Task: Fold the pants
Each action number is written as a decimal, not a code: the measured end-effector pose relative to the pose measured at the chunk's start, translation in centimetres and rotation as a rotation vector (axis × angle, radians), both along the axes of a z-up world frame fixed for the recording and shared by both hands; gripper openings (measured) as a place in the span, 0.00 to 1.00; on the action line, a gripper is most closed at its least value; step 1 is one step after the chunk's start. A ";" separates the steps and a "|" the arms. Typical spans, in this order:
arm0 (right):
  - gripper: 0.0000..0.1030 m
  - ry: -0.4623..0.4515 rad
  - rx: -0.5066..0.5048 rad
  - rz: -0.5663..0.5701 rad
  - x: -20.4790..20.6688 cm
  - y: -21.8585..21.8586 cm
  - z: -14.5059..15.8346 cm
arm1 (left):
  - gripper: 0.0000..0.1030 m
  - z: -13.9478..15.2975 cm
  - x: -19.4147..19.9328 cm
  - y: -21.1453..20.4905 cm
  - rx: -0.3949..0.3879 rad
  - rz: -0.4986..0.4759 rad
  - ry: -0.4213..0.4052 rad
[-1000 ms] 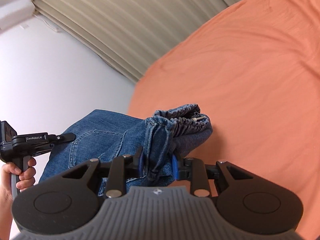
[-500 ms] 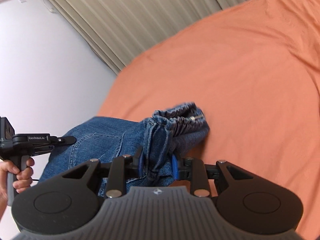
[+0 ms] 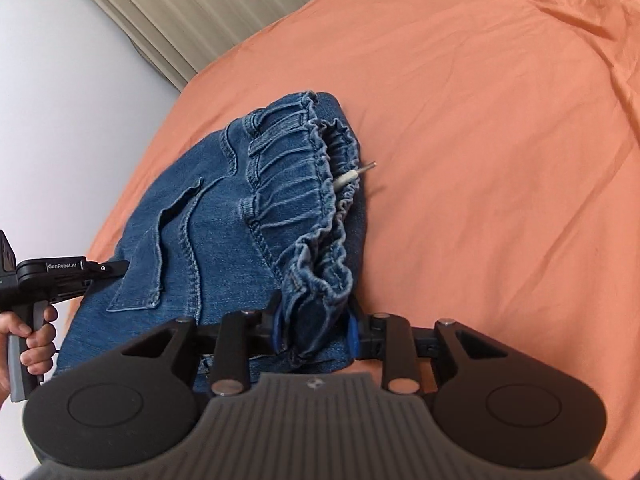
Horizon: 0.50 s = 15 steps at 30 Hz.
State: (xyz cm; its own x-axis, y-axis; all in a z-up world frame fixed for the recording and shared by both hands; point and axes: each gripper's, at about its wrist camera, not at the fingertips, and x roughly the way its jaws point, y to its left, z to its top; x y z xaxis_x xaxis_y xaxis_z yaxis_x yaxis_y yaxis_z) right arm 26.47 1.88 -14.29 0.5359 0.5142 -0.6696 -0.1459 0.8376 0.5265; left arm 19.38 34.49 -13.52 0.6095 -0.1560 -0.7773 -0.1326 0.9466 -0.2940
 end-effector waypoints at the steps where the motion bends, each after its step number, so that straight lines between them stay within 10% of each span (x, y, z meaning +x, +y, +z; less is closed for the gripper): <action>1: 0.26 -0.001 -0.009 0.003 0.3 0.2 0.2 | 0.22 0.2 -0.1 -0.1 0.011 0.000 0.003; 9: 0.45 -0.061 -0.073 0.022 -1.5 0.5 3.7 | 0.41 6.5 -2.2 -1.4 0.180 -0.011 -0.051; 15: 0.57 -0.236 -0.113 0.068 -6.2 -1.2 10.3 | 0.42 17.1 -6.0 -4.0 0.368 -0.044 -0.142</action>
State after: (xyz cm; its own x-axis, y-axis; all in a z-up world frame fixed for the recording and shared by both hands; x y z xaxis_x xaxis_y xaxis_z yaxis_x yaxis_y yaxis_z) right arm 20.30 0.65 -3.96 0.6504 0.4834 -0.5859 -0.3117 0.8733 0.3745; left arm 13.41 30.48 3.60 0.7136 0.0887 -0.6950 -0.0718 0.9960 0.0534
